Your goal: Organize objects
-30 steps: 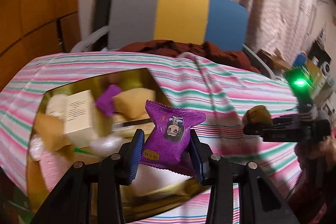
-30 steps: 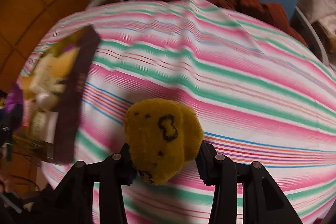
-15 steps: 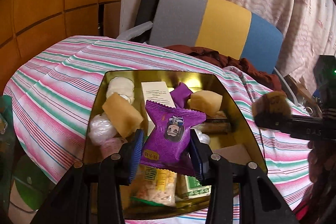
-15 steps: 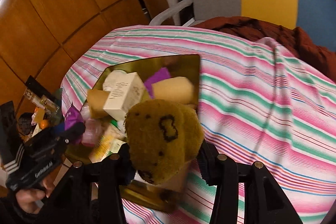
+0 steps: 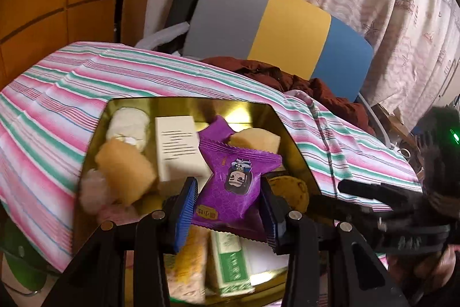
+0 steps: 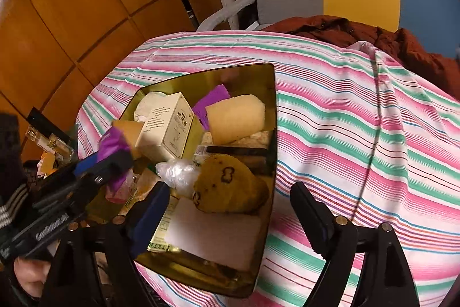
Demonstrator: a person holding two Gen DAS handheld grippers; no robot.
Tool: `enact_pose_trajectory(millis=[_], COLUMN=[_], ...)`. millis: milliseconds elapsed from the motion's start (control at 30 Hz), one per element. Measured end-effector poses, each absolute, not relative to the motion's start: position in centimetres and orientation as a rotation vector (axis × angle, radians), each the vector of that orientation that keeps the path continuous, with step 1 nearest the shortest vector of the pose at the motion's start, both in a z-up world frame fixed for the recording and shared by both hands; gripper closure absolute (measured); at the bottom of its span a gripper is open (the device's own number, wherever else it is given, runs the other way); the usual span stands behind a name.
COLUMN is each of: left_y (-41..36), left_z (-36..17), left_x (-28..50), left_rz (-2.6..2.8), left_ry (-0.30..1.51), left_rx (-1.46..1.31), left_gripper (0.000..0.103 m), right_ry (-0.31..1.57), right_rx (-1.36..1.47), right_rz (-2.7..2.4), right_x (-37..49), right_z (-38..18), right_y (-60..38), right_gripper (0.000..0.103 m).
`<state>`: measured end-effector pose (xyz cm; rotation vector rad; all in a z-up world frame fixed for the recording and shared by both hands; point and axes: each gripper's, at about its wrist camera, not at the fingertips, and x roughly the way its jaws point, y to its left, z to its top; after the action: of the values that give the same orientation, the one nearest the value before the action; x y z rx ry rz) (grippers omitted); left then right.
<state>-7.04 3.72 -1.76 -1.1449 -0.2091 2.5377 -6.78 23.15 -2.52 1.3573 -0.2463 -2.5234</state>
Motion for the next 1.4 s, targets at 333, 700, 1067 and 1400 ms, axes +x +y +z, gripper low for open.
enact_pose_trajectory(millis=[333, 700, 1067, 1400], left_y=[7.1, 7.0, 5.0, 3.3], left_z=[-1.8, -1.8, -0.5, 0.9], left_x=[-9.1, -8.9, -5.8, -3.0], left_rz=[2.540, 2.603, 2.693, 2.785], left_ry=[-0.132, -0.063, -0.019, 0.023], left_rx=[-1.146, -1.145, -1.116, -1.072], left_gripper=[0.059, 0.053, 0.045, 0.036], right_ry=[-0.205, -0.187, -0.099, -0.107], right_rx=[1.366, 1.363, 1.277, 1.202], right_rz=[-2.565, -2.579, -2.719, -2.859], right_x=[-5.3, -4.8, -3.4, -1.3], right_z=[-3.0, -3.4, -1.8, -0.5], right_y=[23.4, 23.3, 22.6, 22.2], right_gripper=[0.015, 0.014, 0.007, 0.002])
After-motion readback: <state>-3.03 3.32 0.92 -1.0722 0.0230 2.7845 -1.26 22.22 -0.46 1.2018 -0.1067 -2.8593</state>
